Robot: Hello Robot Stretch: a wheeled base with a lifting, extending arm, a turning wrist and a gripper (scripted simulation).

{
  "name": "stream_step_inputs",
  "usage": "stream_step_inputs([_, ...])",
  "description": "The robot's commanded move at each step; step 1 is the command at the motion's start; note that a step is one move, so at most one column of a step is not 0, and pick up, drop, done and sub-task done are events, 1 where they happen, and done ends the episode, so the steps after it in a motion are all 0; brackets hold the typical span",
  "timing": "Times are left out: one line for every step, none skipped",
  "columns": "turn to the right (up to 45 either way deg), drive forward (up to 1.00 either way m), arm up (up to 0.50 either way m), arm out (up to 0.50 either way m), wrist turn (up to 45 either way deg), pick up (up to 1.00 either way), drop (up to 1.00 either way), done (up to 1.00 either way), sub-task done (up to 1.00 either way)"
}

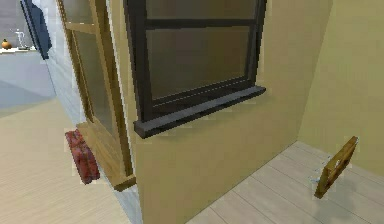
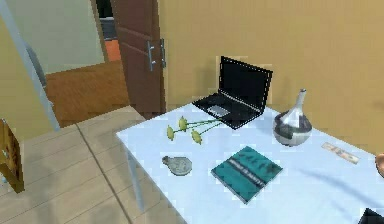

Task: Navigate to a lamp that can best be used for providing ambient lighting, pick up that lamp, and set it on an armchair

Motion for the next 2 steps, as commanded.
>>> stream_step_inputs([0.0,0.0,0.36,0.0,0.0,0.0,0.0,0.0,0.0])
stream_step_inputs([0.0,0.0,0.0,0.3,0.0,0.0,0.0,0.0,0.0])
